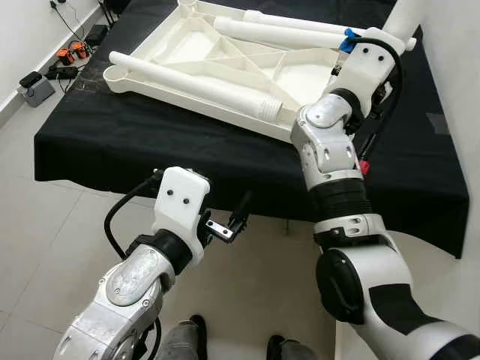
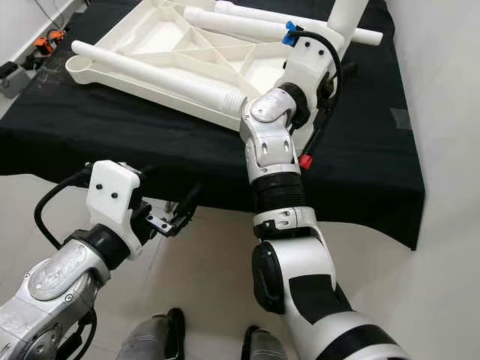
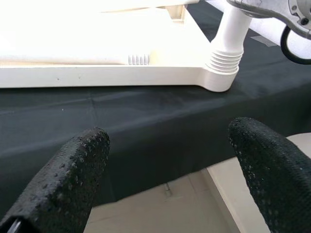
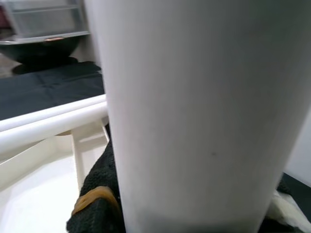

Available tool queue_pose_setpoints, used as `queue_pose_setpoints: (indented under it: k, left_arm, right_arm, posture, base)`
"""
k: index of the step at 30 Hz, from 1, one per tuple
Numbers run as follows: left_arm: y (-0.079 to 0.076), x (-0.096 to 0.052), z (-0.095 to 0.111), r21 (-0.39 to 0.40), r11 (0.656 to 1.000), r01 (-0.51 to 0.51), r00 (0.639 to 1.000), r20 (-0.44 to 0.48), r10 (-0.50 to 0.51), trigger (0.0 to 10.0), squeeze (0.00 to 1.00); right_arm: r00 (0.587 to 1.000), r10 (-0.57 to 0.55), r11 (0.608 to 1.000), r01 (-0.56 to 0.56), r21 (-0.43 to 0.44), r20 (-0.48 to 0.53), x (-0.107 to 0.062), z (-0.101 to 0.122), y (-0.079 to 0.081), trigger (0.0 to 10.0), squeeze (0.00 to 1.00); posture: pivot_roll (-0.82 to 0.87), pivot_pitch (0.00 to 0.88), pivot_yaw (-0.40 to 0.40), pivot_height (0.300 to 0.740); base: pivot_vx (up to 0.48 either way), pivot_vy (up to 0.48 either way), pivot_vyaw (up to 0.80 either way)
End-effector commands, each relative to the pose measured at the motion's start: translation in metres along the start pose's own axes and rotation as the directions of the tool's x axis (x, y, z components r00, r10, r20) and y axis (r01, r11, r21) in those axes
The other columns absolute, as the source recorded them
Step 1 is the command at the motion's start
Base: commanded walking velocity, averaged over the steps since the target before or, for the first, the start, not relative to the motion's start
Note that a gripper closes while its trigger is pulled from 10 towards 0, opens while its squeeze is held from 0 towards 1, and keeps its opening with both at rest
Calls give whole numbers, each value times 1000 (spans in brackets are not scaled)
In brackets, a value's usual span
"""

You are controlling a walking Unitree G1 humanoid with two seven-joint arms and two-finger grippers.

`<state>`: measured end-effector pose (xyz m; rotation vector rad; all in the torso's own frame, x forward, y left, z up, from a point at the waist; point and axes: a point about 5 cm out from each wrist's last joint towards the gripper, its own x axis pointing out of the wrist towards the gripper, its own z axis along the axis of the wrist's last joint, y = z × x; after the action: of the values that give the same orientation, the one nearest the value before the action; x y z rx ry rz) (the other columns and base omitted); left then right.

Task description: Building children table

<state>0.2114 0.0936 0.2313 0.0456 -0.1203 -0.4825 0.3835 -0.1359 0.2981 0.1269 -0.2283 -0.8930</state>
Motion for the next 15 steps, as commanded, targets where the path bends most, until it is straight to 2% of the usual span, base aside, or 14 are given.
queue_pose_setpoints:
  k: [1,4,7,10,15]
  left_arm:
    - [0,-1,-2,3,1000,-6,1000,-11,6,10000,0]
    - [0,-1,-2,3,1000,-9,1000,-10,9,10000,0]
    - [0,-1,-2,3,1000,-9,1000,-9,9,10000,0]
    - [-1,0,-3,-14,1000,3,1000,-15,-4,10000,0]
    - [-3,0,-4,-27,999,24,999,-24,-24,10000,0]
  right_arm:
    - [972,-111,980,72,-184,-209,0,-63,-20,10000,0]
    - [975,-124,984,96,-152,-185,-3,-60,-16,10000,0]
    - [975,-140,982,114,-153,-172,-5,-59,-15,10000,0]
    - [967,-211,970,189,-151,-146,-11,-57,-13,10000,0]
    - [960,-243,964,223,-146,-137,-13,-54,-11,10000,0]
  posture:
    - [108,279,-17,740]
    - [108,280,-20,740]
    - [109,280,-18,740]
    - [115,281,-14,740]
    - [114,281,-12,740]
  base:
    - [0,0,0]
    - [0,0,0]
    - [0,0,0]
    - [0,0,0]
    - [0,0,0]
